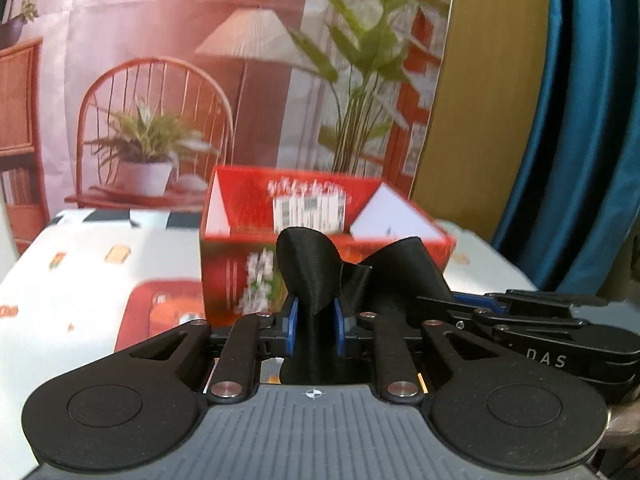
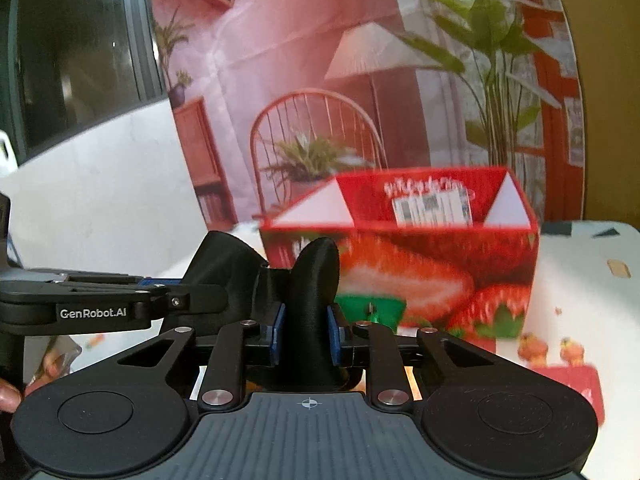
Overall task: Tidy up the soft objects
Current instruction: 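Carry the eye mask over the box, lower it in, open both tools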
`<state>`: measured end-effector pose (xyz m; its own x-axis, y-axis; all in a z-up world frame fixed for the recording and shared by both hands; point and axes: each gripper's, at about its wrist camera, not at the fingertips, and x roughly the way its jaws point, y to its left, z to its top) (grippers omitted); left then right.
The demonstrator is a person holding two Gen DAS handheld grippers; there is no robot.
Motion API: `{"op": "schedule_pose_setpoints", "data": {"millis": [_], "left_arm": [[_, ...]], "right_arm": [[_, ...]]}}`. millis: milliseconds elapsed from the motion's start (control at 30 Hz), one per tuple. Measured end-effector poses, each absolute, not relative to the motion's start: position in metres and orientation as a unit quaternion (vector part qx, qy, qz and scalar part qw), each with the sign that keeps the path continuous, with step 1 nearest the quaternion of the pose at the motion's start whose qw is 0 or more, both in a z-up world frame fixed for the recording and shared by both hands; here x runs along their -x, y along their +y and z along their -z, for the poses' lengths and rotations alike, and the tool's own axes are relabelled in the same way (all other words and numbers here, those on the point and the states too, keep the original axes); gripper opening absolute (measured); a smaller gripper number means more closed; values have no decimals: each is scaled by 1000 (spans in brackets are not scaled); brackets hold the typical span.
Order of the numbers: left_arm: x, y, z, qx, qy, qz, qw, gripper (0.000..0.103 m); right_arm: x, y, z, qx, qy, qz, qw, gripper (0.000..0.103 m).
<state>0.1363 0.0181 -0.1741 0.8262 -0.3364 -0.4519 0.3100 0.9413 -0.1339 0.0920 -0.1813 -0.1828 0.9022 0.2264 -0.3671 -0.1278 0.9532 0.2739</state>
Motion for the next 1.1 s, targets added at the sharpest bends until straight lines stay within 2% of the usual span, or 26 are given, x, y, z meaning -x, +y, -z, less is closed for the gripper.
{"op": "schedule_pose_setpoints", "data": {"millis": [367,533,700,1100], "left_arm": [[-217,7,100,54,179,175,967,19],[-251,-6,86,36,151,169,973,19],[-281,-23,92,-1,165,162,973,19],[-327,-32,164,-18,299,155,941,21]], "right_arm": [[-170,-216,97,-113,150,-105,977,20],[-209,-229,84,-94,138,-88,982,20],[-239,-243,92,-91,144,-72,983,20],[-278,-268,172,-142,267,-45,952,21]]}}
